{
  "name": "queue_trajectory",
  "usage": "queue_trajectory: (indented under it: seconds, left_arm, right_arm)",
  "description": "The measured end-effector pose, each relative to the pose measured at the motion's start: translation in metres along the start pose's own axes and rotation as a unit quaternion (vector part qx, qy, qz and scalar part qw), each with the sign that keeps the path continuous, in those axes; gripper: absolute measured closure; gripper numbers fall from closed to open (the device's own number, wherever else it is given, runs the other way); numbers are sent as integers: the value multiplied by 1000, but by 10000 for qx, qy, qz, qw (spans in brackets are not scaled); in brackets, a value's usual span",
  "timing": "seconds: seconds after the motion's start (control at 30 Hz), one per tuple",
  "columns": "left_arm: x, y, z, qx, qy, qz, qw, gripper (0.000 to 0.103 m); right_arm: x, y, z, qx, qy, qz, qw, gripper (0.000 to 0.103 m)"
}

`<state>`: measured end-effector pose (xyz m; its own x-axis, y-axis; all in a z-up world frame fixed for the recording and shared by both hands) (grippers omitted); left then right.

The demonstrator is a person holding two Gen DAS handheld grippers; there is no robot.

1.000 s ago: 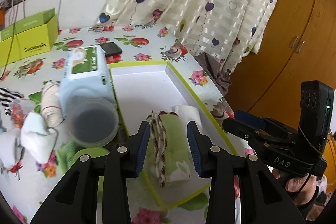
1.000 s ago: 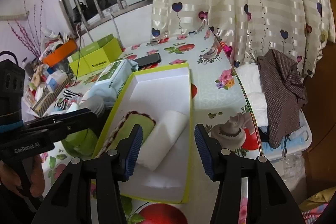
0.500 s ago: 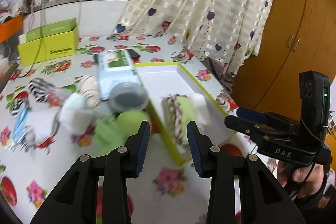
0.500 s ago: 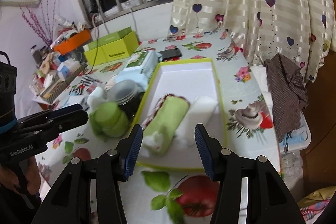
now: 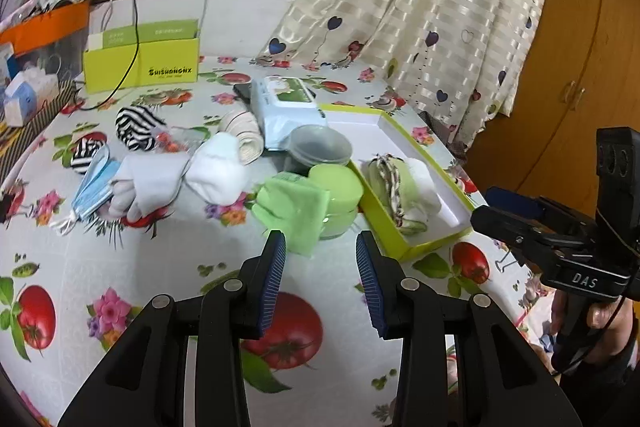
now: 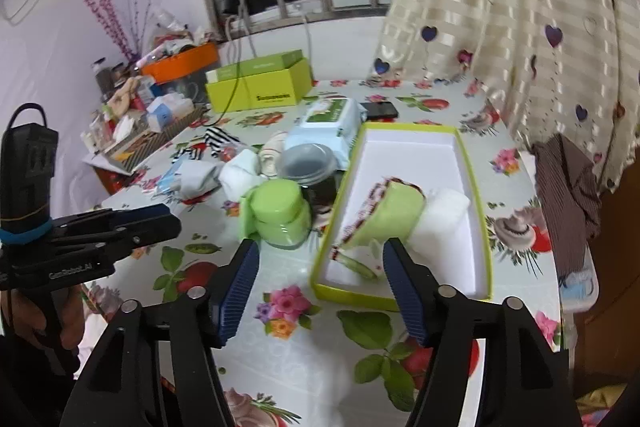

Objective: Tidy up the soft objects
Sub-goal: 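Withdraw both grippers from the tray toward the remaining cloths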

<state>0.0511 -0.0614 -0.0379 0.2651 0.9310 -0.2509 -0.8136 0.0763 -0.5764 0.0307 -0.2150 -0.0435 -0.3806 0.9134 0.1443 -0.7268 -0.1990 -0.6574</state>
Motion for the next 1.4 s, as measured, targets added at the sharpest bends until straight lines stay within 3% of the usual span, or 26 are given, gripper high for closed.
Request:
queue_trajectory:
  seconds: [0.2,0.6,0.97,1.3,1.33,1.4]
  left_arm:
    - [14,7,-8,123,18,137,9998,65]
    - [14,9,-35,398,105,29,9991,65]
    - [1,-2,-77,701,-156,-370,9967,65]
    - [10,-15,-94,581,-404,-379,9968,65]
    - [10,-15,-94,570,-396,-384,9968,66]
    - [10,-15,-94,590,-342,-368,9970,76]
  right_arm:
    - [14,-3,-7,59,-104,84,9999,34]
    - [10,2,-29,458,107,-68,9989,34]
    - [2,-4,-40,515,80,-116,9986,34]
    - [-5,-8,-43,483,20,-207,9986,34]
    - [-5,-9,-43,479,12,-219,9986,34]
    - [-5,-10,-43,460,-16,-236,9987,34]
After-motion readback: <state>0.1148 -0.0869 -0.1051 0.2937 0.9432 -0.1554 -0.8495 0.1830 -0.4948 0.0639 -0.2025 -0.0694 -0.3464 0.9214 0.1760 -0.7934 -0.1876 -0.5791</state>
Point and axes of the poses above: each gripper's, at about its wrist camera, not at the fingertips, and z roughly against the way its jaws point, x to its left, y to its underside, the point moved 9 cm from there along -z, roughly the way its jaws point, and after that the axes turned 13 degrees about x, right-handed, at the moved point
